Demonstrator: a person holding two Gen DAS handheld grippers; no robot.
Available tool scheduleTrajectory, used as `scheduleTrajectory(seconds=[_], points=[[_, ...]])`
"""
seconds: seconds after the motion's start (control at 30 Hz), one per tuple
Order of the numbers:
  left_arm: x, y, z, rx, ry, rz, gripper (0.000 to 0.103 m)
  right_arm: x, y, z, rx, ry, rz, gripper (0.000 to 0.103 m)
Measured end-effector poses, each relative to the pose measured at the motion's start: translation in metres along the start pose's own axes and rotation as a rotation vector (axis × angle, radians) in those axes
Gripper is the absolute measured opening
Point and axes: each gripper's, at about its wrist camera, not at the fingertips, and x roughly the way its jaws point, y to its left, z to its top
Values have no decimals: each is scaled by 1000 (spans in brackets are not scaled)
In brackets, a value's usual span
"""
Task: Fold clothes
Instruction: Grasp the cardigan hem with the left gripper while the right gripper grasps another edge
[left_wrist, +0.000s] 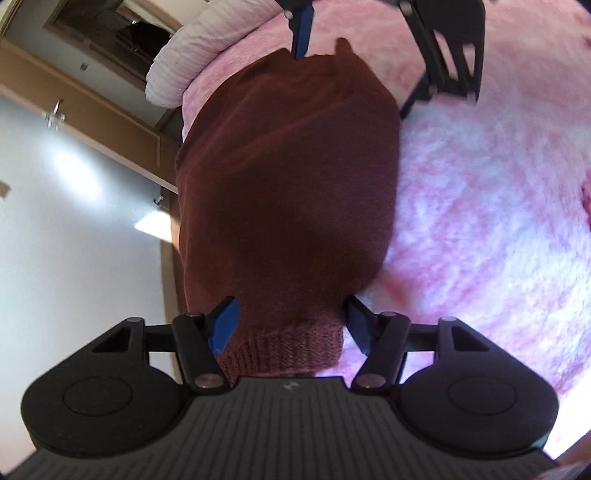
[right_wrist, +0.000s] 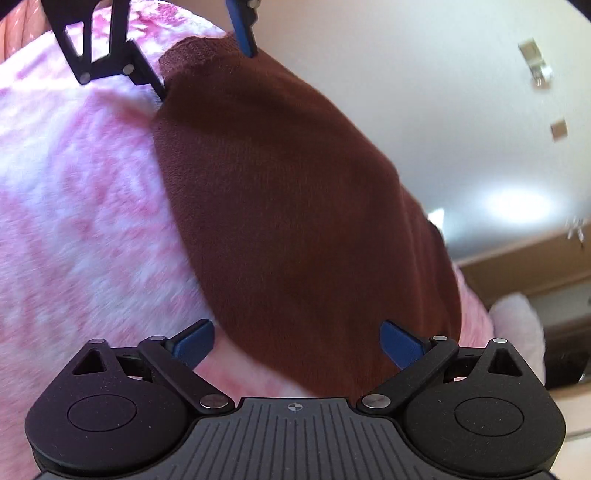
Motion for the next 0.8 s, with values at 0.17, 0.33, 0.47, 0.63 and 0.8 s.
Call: scheduleTrajectory(seconds=[0.17,0.33,0.47,0.63,0.8], points=[[14,14,11,-13,3,-15,28,11,-20,-7,38,-9,41,52],[5,37,20,-71,-26,-16,12,-2,-52,-18,117,7,56,10],[-25,55,34,-114,-81,23,11,-47,-89,-38,180,-37,-9,9],[-80,62,67,-127,-187,21,10,-117,-111,-77,225,-44,-75,8],[-144,27,116,-77,-298,-35,10,-195,-95,-137,286,14,-119,8]])
